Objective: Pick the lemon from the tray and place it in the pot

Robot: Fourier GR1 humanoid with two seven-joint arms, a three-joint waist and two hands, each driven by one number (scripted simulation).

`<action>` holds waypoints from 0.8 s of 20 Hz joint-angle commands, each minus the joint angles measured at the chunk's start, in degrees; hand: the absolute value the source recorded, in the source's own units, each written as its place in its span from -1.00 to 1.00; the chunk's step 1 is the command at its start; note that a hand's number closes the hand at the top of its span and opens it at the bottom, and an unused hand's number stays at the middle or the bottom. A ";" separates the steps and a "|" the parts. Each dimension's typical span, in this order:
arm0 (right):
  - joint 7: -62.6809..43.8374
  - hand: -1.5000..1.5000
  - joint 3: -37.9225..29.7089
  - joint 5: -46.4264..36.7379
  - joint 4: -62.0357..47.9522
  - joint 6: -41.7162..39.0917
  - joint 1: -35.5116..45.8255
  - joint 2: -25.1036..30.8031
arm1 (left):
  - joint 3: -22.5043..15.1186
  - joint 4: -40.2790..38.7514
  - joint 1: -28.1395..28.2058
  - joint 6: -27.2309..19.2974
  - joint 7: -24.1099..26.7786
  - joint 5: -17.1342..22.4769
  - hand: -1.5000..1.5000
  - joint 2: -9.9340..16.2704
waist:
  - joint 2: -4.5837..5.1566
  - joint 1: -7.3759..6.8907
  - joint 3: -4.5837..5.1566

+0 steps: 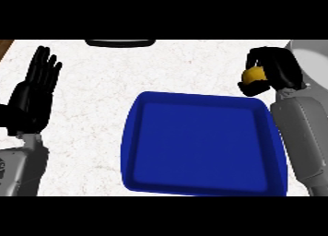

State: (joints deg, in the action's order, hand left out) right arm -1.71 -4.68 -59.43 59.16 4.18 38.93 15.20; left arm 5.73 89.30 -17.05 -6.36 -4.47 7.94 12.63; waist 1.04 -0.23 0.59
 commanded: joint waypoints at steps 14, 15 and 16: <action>-68.66 1.00 -8.06 -37.57 -13.90 10.39 23.94 2.95 | -3.01 -1.61 -1.61 0.05 1.86 -0.90 0.00 -3.07 | 0.05 -3.42 -0.39; -69.55 1.00 -8.84 -38.11 -17.22 11.70 23.75 2.78 | -3.22 -0.48 -1.12 0.89 0.66 -0.68 0.00 -2.24 | 0.14 -3.79 -0.50; -69.94 1.00 -10.09 -38.30 -18.55 11.23 25.20 4.34 | -3.80 -0.93 -1.05 -1.07 1.61 -2.18 0.00 -3.58 | 0.19 -3.46 -0.53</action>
State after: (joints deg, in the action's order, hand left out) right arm -59.96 -13.53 -92.90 46.45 15.93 59.84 19.20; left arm 2.79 88.49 -18.42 -6.11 -3.56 7.00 10.31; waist 1.32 -4.04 0.26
